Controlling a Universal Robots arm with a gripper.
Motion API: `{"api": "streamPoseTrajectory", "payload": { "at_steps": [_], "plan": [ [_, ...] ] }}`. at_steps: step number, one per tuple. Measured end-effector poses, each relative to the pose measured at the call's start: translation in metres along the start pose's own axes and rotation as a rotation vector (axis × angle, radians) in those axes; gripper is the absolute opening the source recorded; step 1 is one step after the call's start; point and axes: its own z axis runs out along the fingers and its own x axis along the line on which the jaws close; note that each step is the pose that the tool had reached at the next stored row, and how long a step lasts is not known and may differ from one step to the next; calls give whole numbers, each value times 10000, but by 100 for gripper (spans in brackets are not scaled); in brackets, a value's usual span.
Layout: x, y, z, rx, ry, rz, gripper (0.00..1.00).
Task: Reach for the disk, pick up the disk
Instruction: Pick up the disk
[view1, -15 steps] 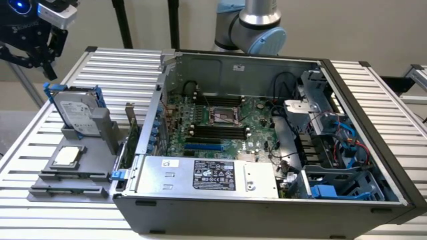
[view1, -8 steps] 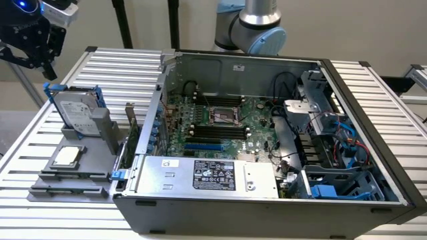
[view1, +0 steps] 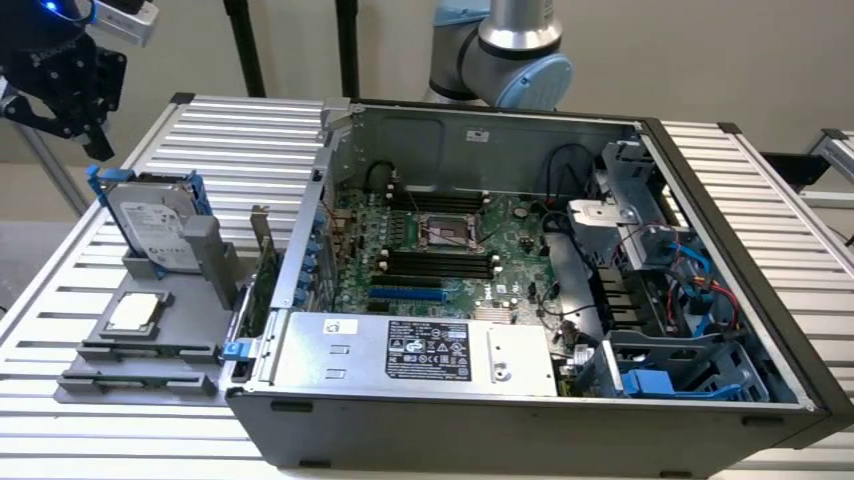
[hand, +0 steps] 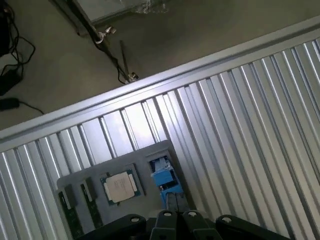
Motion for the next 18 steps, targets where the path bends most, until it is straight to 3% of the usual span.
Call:
{"api": "streamPoseTrajectory", "payload": {
  "at_steps": [11,18],
  "plan": [
    [0,-1,0,5,68,-1965,11],
    [-12,-34,3,6,93,-2704,11]
  ]
}}
